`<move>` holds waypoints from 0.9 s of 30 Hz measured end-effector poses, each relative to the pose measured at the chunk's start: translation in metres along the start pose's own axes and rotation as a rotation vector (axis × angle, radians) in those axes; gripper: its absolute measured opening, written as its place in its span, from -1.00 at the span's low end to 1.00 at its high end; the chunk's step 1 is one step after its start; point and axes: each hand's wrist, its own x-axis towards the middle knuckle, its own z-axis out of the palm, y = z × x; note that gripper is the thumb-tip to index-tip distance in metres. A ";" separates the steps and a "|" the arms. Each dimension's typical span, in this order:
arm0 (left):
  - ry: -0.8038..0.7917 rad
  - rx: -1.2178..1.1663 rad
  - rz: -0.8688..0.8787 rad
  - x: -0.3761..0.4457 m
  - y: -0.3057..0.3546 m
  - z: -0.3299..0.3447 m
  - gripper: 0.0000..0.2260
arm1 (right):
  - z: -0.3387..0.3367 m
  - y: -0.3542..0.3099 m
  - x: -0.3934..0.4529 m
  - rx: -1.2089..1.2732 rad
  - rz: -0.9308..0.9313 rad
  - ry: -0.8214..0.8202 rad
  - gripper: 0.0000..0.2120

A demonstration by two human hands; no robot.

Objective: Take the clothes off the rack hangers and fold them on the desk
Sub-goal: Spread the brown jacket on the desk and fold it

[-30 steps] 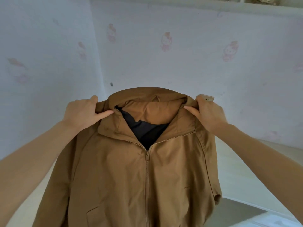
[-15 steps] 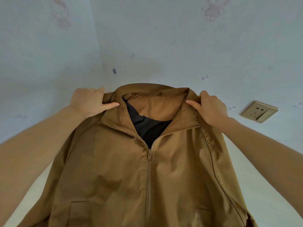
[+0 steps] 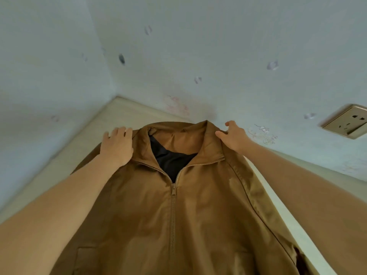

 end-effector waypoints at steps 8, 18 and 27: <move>0.047 -0.123 0.148 -0.045 0.076 0.012 -0.42 | -0.036 0.078 -0.050 -0.044 0.180 -0.171 -0.41; -0.145 -0.206 0.468 -0.131 0.220 -0.001 -0.47 | -0.064 0.179 -0.169 0.059 0.344 -0.355 -0.52; -0.371 -0.310 0.188 -0.207 0.290 0.012 -0.46 | -0.059 0.227 -0.265 0.083 0.208 -0.503 -0.26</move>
